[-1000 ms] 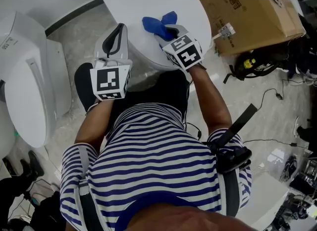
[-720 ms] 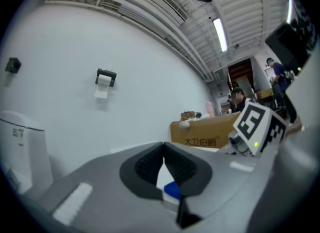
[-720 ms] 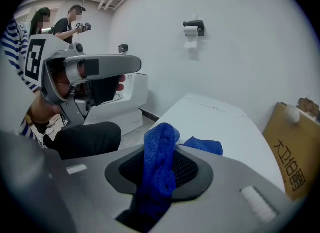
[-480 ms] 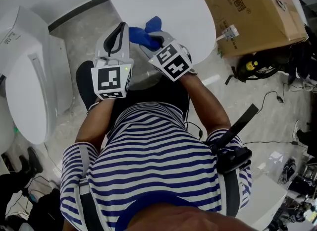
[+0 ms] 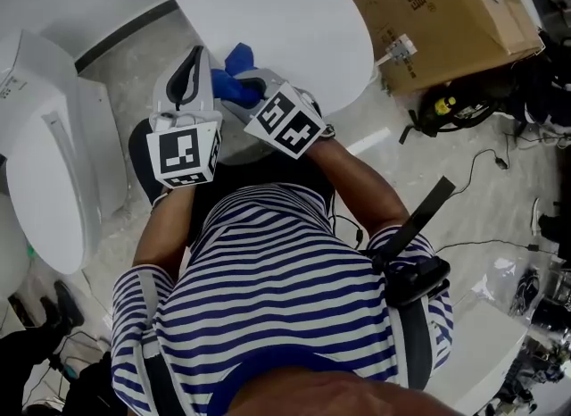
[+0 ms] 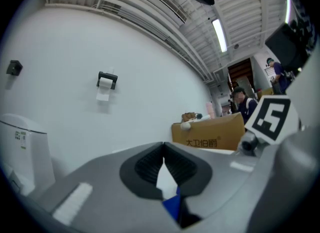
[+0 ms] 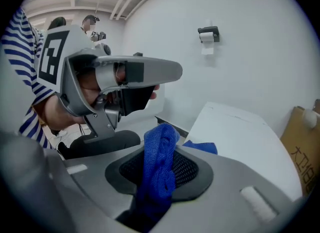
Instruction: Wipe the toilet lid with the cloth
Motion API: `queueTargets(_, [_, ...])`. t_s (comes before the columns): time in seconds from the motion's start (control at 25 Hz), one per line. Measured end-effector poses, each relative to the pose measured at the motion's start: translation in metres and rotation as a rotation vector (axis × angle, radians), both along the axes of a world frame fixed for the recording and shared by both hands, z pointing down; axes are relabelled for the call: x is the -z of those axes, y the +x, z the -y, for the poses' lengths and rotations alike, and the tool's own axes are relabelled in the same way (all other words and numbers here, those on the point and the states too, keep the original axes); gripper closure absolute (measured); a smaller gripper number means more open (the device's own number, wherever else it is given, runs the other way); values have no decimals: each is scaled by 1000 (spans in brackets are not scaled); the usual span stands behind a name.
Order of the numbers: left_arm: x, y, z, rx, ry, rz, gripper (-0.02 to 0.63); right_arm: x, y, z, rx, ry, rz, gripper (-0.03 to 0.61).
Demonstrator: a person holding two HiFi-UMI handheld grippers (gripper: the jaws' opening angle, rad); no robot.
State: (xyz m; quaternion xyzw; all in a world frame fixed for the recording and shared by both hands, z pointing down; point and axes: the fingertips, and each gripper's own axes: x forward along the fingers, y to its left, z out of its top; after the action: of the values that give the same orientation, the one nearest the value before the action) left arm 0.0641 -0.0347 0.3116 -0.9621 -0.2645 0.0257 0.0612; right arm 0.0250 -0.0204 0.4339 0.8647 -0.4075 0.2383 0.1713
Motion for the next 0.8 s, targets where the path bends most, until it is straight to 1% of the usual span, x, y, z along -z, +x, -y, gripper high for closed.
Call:
queueTargets(0.08, [4, -2, -5, -10, -4, -1, 611, 16, 5, -19, -49, -5, -37, 459])
queueTargets(0.2, [4, -1, -10, -21, -11, 5, 611, 41, 23, -66, -160, 2, -94, 459])
queueTargets(0.32, [1, -2, -18, -41, -11, 8, 611, 55, 35, -131, -296, 2, -130, 459])
queueTargets(0.48, [-4, 1, -27, -66, -10, 14, 611, 58, 37, -218, -460, -16, -148, 459])
queueTargets(0.64, [-6, 1, -39, -92, -22, 24, 611, 61, 29, -282, -562, -48, -164, 457])
queueTargets(0.8, [-10, -8, -54, -123, -13, 33, 611, 55, 14, -322, -630, -67, -155, 457])
